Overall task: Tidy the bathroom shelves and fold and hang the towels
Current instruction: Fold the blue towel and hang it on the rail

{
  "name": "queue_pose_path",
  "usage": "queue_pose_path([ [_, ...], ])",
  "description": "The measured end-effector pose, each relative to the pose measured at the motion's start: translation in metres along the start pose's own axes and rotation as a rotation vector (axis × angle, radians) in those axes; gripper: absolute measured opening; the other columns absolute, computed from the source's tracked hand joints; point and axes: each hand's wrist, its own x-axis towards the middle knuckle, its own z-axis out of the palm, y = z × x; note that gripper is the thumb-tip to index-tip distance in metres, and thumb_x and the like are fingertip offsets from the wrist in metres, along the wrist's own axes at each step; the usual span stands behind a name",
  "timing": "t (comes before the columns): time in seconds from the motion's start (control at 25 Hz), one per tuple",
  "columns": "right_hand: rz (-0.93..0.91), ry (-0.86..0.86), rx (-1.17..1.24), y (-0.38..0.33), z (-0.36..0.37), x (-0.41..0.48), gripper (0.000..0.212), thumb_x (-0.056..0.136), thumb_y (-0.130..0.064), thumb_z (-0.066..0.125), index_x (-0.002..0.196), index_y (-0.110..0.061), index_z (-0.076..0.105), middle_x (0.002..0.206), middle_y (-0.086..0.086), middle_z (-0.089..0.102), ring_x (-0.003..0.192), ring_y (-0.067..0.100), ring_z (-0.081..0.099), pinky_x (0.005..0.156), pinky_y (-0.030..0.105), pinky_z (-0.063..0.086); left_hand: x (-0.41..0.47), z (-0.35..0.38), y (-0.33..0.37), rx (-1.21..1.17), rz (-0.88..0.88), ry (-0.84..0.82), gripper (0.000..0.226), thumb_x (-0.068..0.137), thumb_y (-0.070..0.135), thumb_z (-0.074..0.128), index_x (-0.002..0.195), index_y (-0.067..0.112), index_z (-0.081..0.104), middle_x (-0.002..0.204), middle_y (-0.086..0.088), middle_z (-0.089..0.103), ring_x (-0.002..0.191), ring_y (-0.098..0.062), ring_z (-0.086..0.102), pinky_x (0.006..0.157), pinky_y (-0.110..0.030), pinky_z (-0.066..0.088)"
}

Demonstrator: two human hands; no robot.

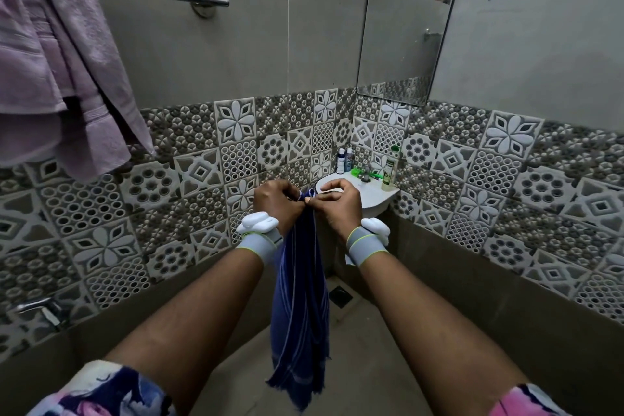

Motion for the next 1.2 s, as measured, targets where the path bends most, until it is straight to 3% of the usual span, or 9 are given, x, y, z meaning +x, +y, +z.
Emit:
queue_pose_path([
  [0.12, 0.023, -0.082, 0.04, -0.002, 0.002, -0.005, 0.029, 0.071, 0.005, 0.077, 0.078, -0.014, 0.056, 0.067, 0.008, 0.066, 0.052, 0.002, 0.059, 0.054, 0.018, 0.05, -0.001, 0.0, -0.004, 0.014, 0.066, -0.039, 0.007, 0.064, 0.012, 0.076, 0.067, 0.013, 0.069, 0.067, -0.005, 0.068, 0.065, -0.021, 0.062, 0.063, -0.023, 0.049],
  [0.24, 0.03, -0.114, 0.063, 0.002, 0.001, -0.007, 0.025, 0.072, 0.008, 0.075, 0.075, -0.012, 0.06, 0.061, 0.002, 0.066, 0.048, -0.001, 0.058, 0.05, 0.015, 0.049, -0.001, 0.001, -0.007, 0.005, 0.085, -0.01, 0.019, 0.062, 0.007, 0.073, 0.065, 0.014, 0.056, 0.06, 0.004, 0.058, 0.059, -0.02, 0.055, 0.057, -0.024, 0.04],
  [0.36, 0.046, -0.14, 0.08, 0.003, 0.0, -0.008, 0.017, 0.073, 0.008, 0.074, 0.081, -0.003, 0.064, 0.055, -0.005, 0.065, 0.048, -0.001, 0.058, 0.048, 0.015, 0.049, 0.0, 0.004, -0.007, -0.074, -0.036, 0.03, 0.022, 0.063, 0.005, 0.071, 0.073, 0.015, 0.054, 0.064, 0.004, 0.06, 0.061, -0.017, 0.055, 0.057, -0.02, 0.035],
  [0.48, 0.038, -0.168, 0.08, 0.005, -0.002, -0.008, 0.019, 0.074, 0.009, 0.073, 0.092, 0.012, 0.066, 0.059, -0.005, 0.067, 0.051, -0.001, 0.06, 0.048, 0.014, 0.048, 0.0, 0.006, -0.008, -0.211, -0.156, -0.008, 0.034, 0.06, 0.004, 0.077, 0.085, 0.016, 0.056, 0.063, 0.002, 0.067, 0.059, -0.011, 0.061, 0.062, -0.021, 0.044],
  [0.6, 0.064, -0.193, 0.108, 0.005, -0.002, -0.011, 0.022, 0.075, 0.01, 0.072, 0.095, 0.017, 0.065, 0.057, -0.007, 0.069, 0.053, 0.001, 0.063, 0.049, 0.014, 0.049, -0.001, 0.009, -0.008, -0.24, -0.102, -0.053, 0.043, 0.06, -0.001, 0.076, 0.093, 0.019, 0.055, 0.06, 0.007, 0.067, 0.057, -0.007, 0.062, 0.068, -0.026, 0.052],
  [0.8, 0.11, -0.185, 0.17, 0.007, -0.004, -0.012, 0.025, 0.076, 0.012, 0.069, 0.099, 0.017, 0.063, 0.059, -0.005, 0.071, 0.055, 0.003, 0.064, 0.052, 0.017, 0.052, -0.003, 0.008, -0.006, -0.281, -0.06, -0.11, 0.053, 0.06, -0.005, 0.077, 0.102, 0.019, 0.056, 0.063, 0.008, 0.067, 0.049, 0.006, 0.059, 0.058, -0.022, 0.051],
  [1.0, 0.156, -0.155, 0.211, 0.007, -0.004, -0.014, 0.027, 0.075, 0.01, 0.07, 0.102, 0.012, 0.066, 0.061, -0.003, 0.069, 0.056, 0.006, 0.063, 0.054, 0.018, 0.053, -0.005, 0.007, -0.006, -0.238, -0.019, 0.004, 0.056, 0.056, 0.001, 0.078, 0.102, 0.018, 0.052, 0.062, 0.009, 0.058, 0.053, -0.003, 0.054, 0.046, -0.01, 0.038],
  [1.08, 0.169, -0.166, 0.22, 0.006, -0.004, -0.014, 0.025, 0.076, 0.011, 0.069, 0.101, 0.013, 0.066, 0.061, -0.003, 0.07, 0.056, 0.006, 0.064, 0.055, 0.016, 0.052, -0.004, 0.009, -0.007, -0.253, -0.065, 0.039, 0.059, 0.056, 0.003, 0.08, 0.104, 0.016, 0.048, 0.062, 0.008, 0.059, 0.053, -0.003, 0.055, 0.047, -0.013, 0.038],
  [1.2, 0.158, -0.204, 0.203, 0.004, -0.005, -0.011, 0.022, 0.077, 0.009, 0.07, 0.098, 0.011, 0.068, 0.064, -0.003, 0.071, 0.06, 0.007, 0.065, 0.06, 0.016, 0.053, -0.003, 0.01, -0.012, -0.245, -0.02, 0.029, 0.061, 0.057, 0.004, 0.081, 0.106, 0.012, 0.045, 0.06, 0.006, 0.062, 0.053, -0.002, 0.057, 0.047, -0.006, 0.039],
])
